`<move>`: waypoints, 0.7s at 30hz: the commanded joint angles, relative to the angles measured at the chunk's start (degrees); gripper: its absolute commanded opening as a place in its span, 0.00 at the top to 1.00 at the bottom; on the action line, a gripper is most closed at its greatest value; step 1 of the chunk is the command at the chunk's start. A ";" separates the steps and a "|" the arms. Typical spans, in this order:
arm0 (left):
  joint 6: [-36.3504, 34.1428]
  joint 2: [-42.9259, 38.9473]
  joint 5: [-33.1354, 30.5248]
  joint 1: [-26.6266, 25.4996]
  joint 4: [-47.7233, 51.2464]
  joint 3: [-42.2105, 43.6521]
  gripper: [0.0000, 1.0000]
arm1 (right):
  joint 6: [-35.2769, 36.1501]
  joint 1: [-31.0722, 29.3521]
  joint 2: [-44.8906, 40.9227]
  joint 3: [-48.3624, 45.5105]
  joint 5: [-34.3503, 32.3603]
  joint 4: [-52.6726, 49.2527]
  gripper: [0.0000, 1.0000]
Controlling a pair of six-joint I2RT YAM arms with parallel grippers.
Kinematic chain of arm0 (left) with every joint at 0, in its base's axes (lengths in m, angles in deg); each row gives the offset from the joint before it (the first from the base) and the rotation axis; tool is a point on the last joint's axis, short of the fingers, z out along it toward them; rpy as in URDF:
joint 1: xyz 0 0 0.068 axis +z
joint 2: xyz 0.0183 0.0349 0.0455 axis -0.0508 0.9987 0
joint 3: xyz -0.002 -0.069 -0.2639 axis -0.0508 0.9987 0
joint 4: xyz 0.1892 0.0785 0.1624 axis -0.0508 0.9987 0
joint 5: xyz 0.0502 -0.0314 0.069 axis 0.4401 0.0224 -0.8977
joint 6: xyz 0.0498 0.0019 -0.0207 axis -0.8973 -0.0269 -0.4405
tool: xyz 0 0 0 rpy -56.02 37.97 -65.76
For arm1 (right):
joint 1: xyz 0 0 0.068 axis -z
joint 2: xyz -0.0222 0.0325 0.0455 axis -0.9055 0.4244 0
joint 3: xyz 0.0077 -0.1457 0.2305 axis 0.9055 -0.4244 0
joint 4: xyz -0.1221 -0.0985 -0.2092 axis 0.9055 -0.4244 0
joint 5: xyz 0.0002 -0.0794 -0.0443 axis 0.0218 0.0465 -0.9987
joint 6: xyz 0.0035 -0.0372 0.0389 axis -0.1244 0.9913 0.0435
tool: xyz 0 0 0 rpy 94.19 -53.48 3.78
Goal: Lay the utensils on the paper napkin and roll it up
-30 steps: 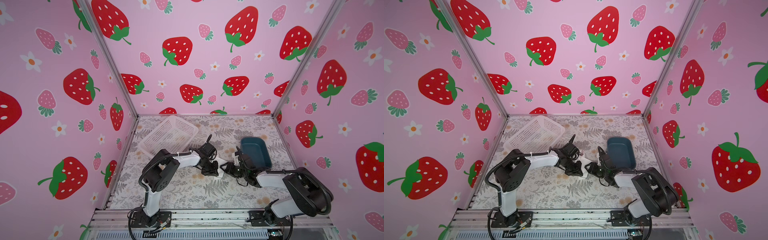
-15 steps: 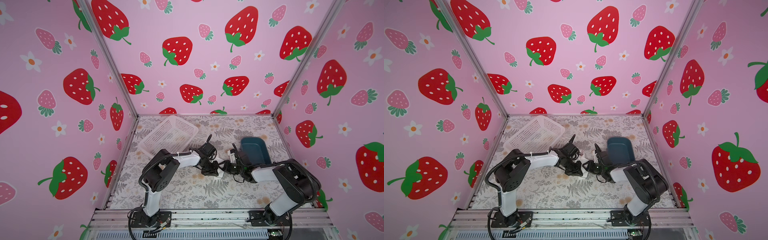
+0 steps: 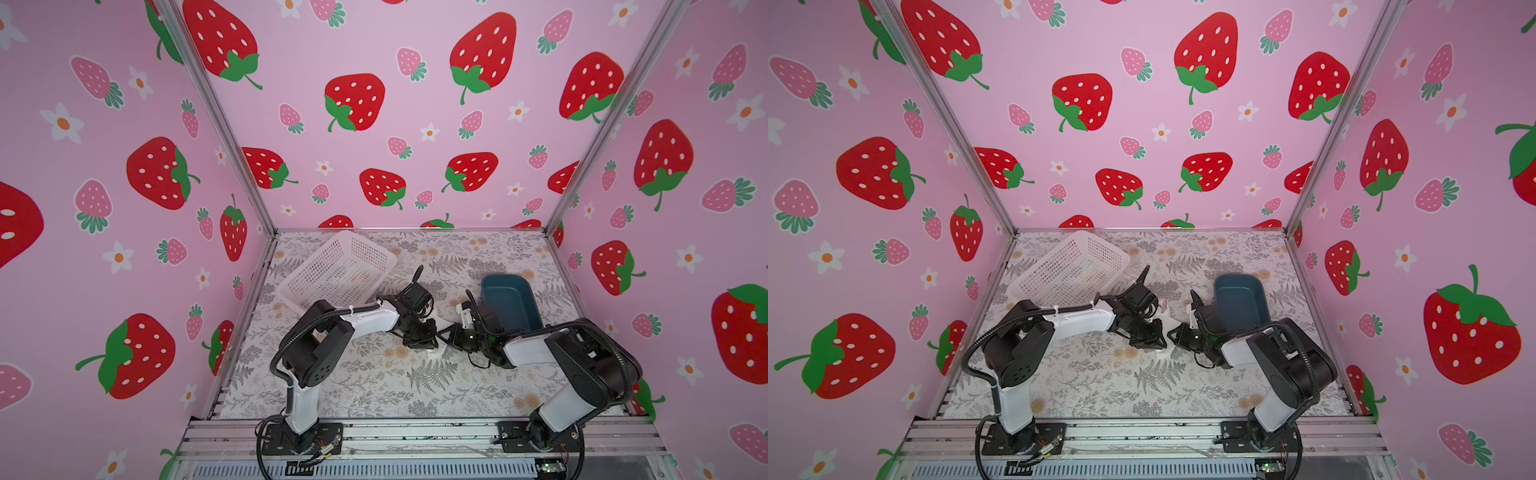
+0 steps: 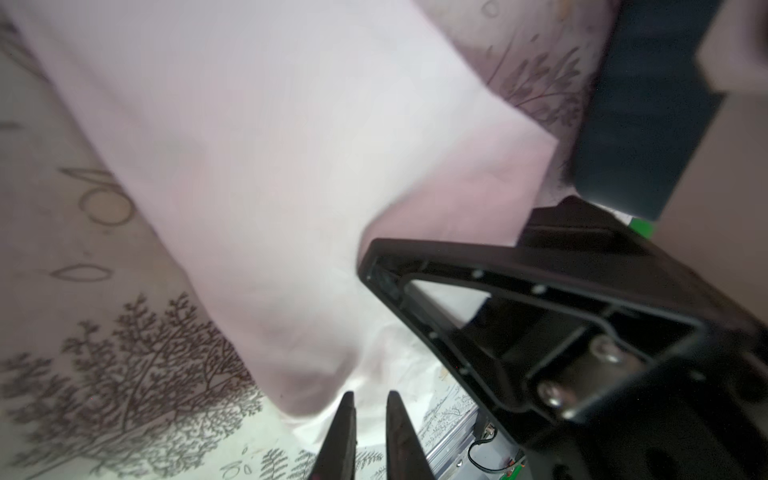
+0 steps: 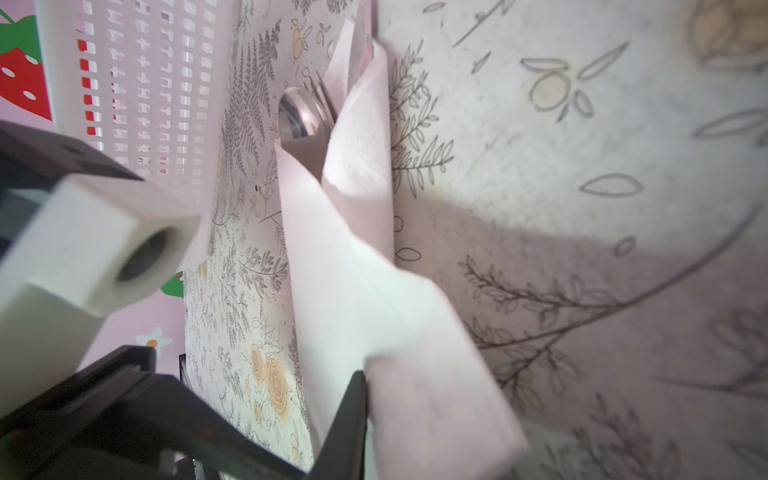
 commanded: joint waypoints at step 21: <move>-0.52 6.08 0.18 2.22 1.76 -4.31 0.87 | -0.31 0.31 0.21 -0.73 -0.06 -1.39 0.81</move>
